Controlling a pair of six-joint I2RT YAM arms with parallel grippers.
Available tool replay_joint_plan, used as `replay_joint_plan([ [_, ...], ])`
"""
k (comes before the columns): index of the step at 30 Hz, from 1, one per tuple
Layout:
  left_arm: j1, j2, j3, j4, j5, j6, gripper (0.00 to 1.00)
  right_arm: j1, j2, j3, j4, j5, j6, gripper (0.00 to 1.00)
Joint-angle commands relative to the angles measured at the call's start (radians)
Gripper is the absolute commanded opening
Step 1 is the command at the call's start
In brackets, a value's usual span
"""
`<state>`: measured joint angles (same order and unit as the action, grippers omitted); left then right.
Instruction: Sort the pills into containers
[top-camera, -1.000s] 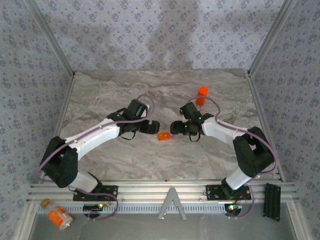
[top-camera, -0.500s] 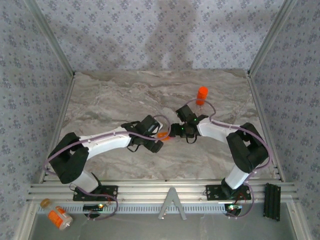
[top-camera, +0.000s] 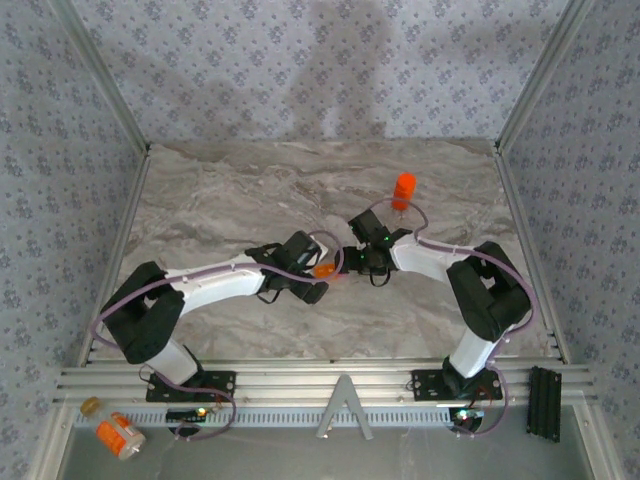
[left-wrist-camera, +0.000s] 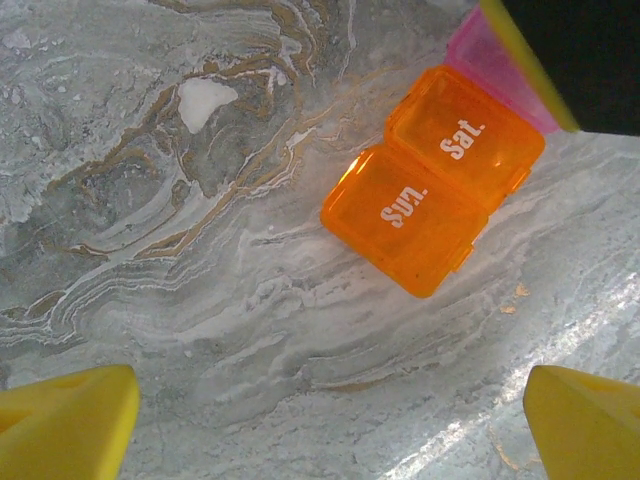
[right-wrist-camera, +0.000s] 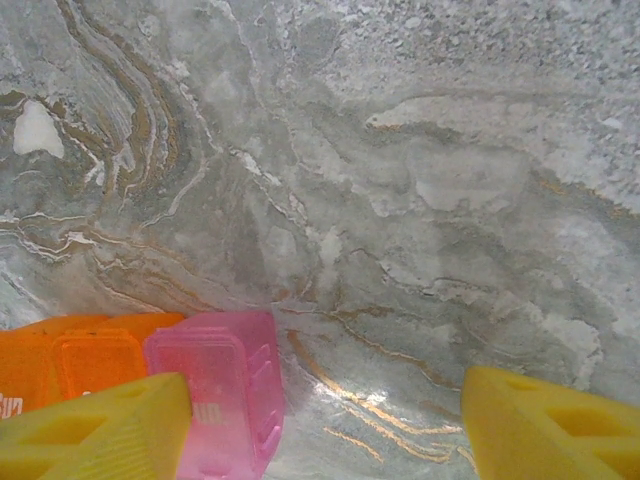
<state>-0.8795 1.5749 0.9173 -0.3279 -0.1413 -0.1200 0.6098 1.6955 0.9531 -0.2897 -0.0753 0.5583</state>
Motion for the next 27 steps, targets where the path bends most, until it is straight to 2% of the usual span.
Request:
replay_joint_plan([
  [1,-0.004,0.008,-0.018,0.03,0.03,0.006,0.99,0.006,0.026,0.013,-0.022,0.029,0.014,0.73],
  [7,-0.005,0.043,-0.012,0.04,0.047,0.009,0.99,0.006,0.031,0.01,-0.024,0.029,0.01,0.73],
  [27,0.02,0.091,0.069,0.045,-0.026,0.038,0.99,0.008,0.036,-0.007,-0.013,0.032,0.01,0.73],
])
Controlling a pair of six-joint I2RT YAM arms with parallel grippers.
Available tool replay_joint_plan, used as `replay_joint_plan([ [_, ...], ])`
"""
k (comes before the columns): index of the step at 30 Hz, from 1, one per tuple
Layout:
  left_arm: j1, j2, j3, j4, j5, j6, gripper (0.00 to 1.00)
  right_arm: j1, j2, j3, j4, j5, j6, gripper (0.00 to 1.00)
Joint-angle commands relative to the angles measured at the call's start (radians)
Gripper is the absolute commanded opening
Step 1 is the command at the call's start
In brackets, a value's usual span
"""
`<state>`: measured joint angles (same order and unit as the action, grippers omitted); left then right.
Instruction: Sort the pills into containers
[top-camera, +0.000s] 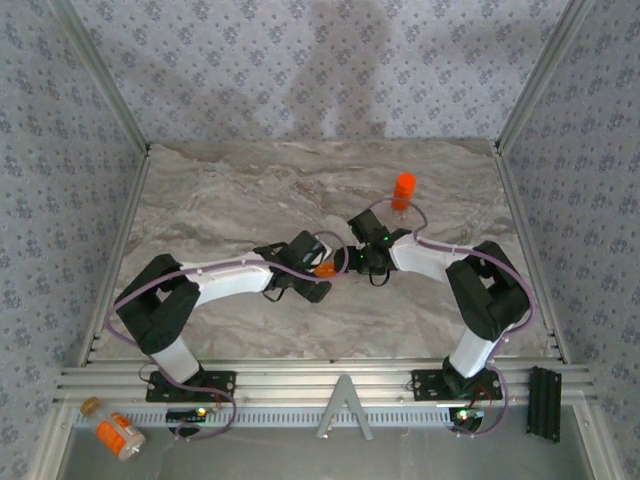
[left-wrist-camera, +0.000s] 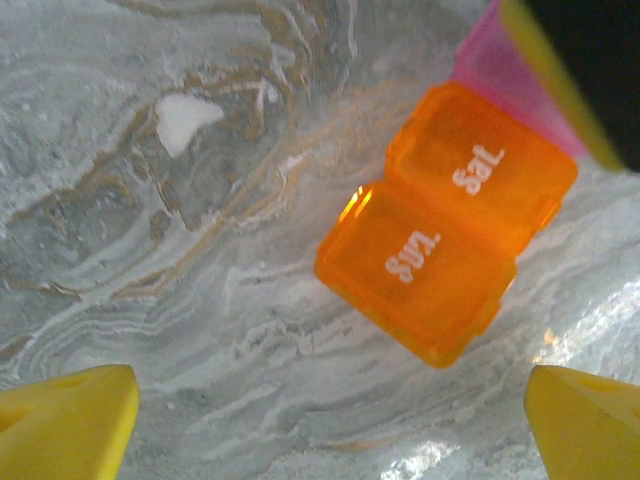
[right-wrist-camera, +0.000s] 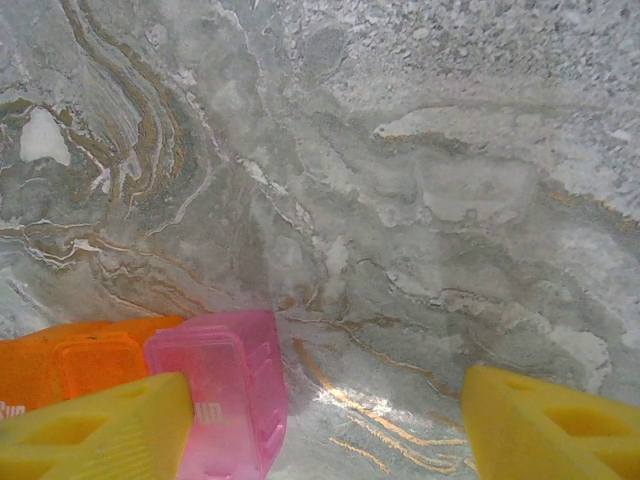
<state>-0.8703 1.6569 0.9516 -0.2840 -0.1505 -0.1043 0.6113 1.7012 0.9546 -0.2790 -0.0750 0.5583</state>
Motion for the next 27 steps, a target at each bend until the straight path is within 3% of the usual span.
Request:
replay_joint_plan([
  [1,0.012,0.01,0.039,-0.001,-0.017,0.024,0.99,0.007,0.032,-0.01,-0.023,0.029,0.011,0.73],
  [27,0.129,-0.015,0.065,0.001,0.011,0.024,0.99,0.007,0.048,-0.016,-0.013,0.025,0.01,0.73],
])
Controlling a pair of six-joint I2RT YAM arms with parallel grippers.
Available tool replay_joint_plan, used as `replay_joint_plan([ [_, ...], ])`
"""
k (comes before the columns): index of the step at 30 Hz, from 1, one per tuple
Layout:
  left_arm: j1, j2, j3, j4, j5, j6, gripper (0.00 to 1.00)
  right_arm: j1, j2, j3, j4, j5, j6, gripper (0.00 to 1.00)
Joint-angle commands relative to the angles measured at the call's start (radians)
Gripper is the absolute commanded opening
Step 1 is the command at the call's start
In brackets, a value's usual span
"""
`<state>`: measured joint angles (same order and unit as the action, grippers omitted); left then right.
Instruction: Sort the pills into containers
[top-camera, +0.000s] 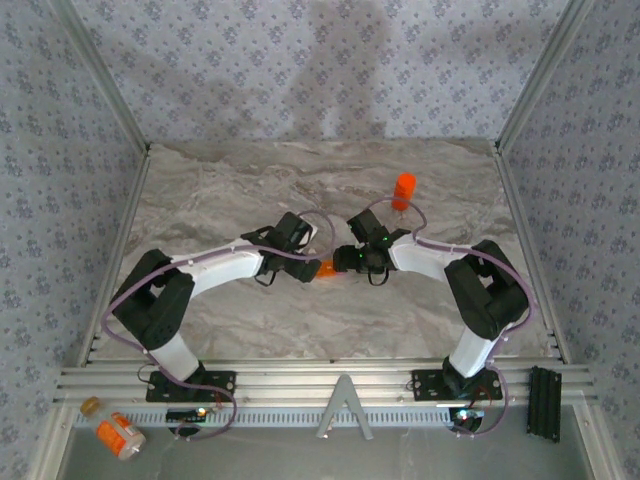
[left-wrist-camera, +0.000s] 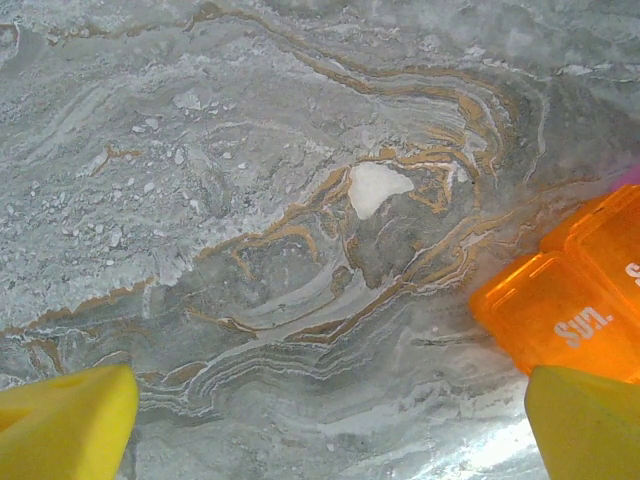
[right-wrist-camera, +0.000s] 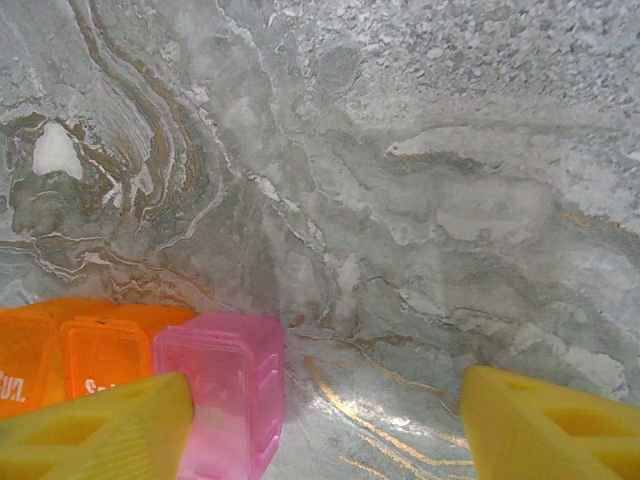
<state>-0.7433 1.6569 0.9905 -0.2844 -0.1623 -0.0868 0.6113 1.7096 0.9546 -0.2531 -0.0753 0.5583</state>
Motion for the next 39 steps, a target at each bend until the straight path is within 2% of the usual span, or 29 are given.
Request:
replay_joint_plan([
  [1,0.002,-0.027,0.014,0.01,0.029,-0.003,0.99,0.007,0.041,-0.016,-0.039,0.026,0.009,0.73],
  [5,0.001,-0.088,-0.036,0.01,0.063,-0.018,1.0,0.007,0.047,-0.01,-0.044,0.023,0.008,0.73],
  [10,0.001,-0.169,-0.09,-0.045,0.177,0.025,1.0,0.007,0.042,-0.005,-0.048,0.023,0.006,0.73],
  [16,-0.004,-0.08,0.005,-0.195,0.279,0.071,0.99,0.007,0.049,0.0,-0.05,0.023,0.002,0.73],
  [20,-0.006,-0.004,0.052,-0.274,0.292,0.103,0.98,0.006,0.055,-0.001,-0.044,0.018,0.002,0.73],
  [39,0.002,0.104,0.119,-0.206,0.237,0.12,0.98,0.015,0.071,-0.008,-0.03,0.016,0.004,0.73],
])
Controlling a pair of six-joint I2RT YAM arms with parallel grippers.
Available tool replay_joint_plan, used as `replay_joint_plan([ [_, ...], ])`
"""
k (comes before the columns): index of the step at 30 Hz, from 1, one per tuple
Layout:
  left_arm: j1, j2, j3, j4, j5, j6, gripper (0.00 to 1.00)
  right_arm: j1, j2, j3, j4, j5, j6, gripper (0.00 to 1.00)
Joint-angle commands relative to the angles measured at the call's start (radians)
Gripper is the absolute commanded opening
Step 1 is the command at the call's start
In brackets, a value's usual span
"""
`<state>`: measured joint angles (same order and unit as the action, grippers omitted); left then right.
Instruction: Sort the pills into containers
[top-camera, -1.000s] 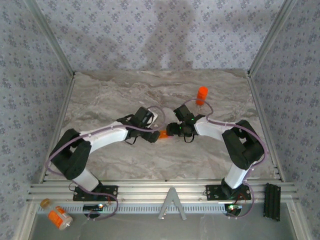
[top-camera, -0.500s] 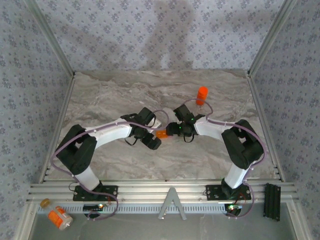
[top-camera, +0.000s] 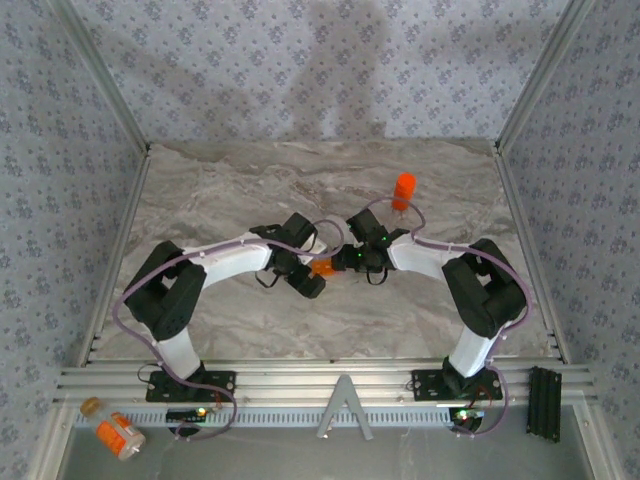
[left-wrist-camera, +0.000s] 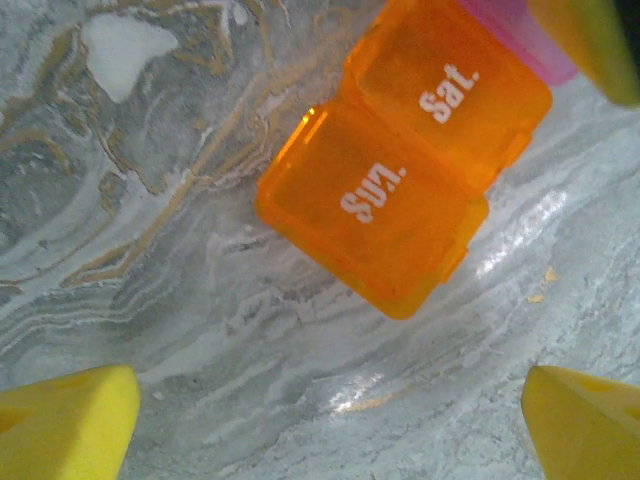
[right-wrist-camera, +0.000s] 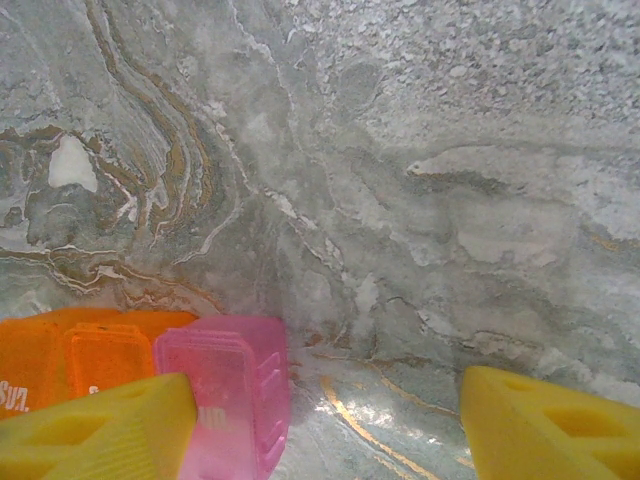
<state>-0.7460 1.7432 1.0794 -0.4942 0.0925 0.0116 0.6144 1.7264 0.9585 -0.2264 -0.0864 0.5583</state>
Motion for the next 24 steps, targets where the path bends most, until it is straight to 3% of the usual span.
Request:
replay_joint_plan([
  [1,0.008,0.019,0.032,0.006,-0.019,0.021,0.97,0.014,0.055,-0.013,-0.059,0.027,0.006,0.73],
  [24,0.06,0.015,0.115,0.008,-0.06,0.049,0.98,0.021,0.059,-0.015,-0.059,0.03,0.004,0.72],
])
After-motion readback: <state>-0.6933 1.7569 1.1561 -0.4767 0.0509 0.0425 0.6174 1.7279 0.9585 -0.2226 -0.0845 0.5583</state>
